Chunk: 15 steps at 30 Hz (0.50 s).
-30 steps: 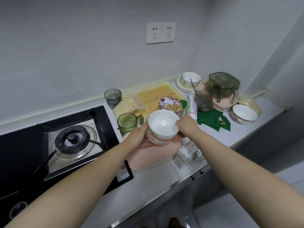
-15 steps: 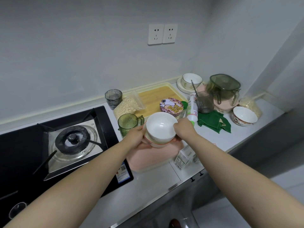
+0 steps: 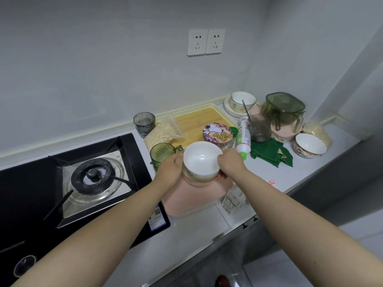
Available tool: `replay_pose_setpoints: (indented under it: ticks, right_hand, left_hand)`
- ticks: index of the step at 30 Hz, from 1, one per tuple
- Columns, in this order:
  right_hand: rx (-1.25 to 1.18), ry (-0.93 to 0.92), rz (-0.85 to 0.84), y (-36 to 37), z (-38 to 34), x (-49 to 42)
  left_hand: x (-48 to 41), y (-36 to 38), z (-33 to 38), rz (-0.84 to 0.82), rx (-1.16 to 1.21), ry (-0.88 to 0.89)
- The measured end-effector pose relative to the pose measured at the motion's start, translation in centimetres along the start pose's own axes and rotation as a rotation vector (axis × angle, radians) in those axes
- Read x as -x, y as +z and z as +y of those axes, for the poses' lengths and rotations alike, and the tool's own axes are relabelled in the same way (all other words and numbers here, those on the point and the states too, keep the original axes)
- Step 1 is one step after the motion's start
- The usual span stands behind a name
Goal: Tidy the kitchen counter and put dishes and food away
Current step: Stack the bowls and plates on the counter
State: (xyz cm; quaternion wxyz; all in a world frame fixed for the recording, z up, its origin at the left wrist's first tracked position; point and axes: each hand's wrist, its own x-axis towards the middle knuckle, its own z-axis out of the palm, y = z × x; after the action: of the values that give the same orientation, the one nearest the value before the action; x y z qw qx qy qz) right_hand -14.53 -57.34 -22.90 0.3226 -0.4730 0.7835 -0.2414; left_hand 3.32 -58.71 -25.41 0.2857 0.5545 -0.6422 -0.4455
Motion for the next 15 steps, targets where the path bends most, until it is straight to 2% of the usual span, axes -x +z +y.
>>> replay_pose_setpoints:
  ticks: [5,11,15]
  right_hand:
    - [0.009,-0.006,-0.028,0.0,-0.2,0.3]
    - [0.094,-0.008,-0.035,0.0,-0.3,0.4]
    - [0.174,-0.023,-0.017,0.2,-0.1,0.1]
  left_hand:
    - [-0.1,0.7,-0.2,0.040,0.100,0.021]
    - [-0.4,1.2,-0.7,0.126,0.048,0.034]
    - [-0.8,1.3,-1.1,0.110,-0.018,0.060]
